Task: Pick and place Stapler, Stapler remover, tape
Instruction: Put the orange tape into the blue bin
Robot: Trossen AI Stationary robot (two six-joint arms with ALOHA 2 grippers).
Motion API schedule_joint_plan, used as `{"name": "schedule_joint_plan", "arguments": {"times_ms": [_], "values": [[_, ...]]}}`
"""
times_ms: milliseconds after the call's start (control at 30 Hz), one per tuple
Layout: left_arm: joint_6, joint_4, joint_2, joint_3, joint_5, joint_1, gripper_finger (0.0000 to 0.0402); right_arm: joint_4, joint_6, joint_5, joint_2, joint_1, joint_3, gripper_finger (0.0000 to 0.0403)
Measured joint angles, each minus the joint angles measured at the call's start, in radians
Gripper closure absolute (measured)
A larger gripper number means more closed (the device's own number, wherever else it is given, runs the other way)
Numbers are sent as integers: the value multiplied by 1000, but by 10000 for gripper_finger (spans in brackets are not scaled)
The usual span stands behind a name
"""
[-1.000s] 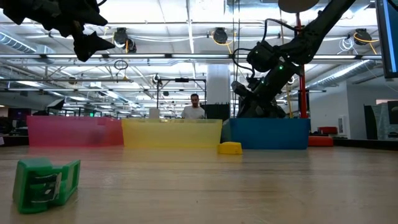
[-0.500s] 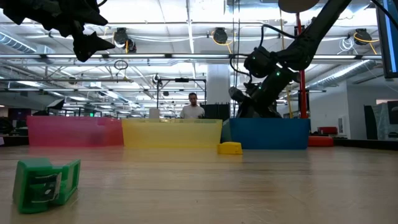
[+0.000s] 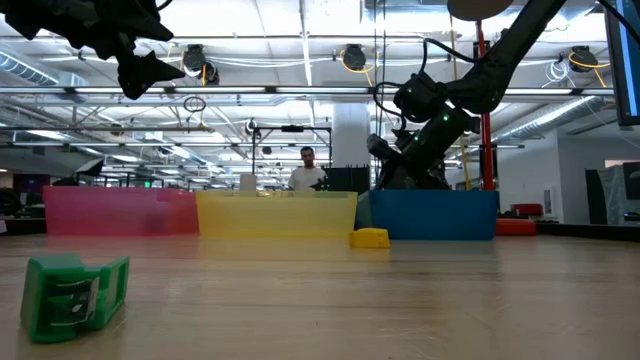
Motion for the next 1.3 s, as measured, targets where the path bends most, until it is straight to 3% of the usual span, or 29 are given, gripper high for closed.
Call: {"name": "schedule_joint_plan", "arguments": {"times_ms": [533,1100,1300], "values": [[0,0,0,0,0,0,128,-63,0,-5,0,0,0,252],[0,0,0,0,-25,0,128,-37,-53,-5,0,0,0,374],[0,0,0,0,-27,0,128,28,-57,-5,0,0,0,374]]}}
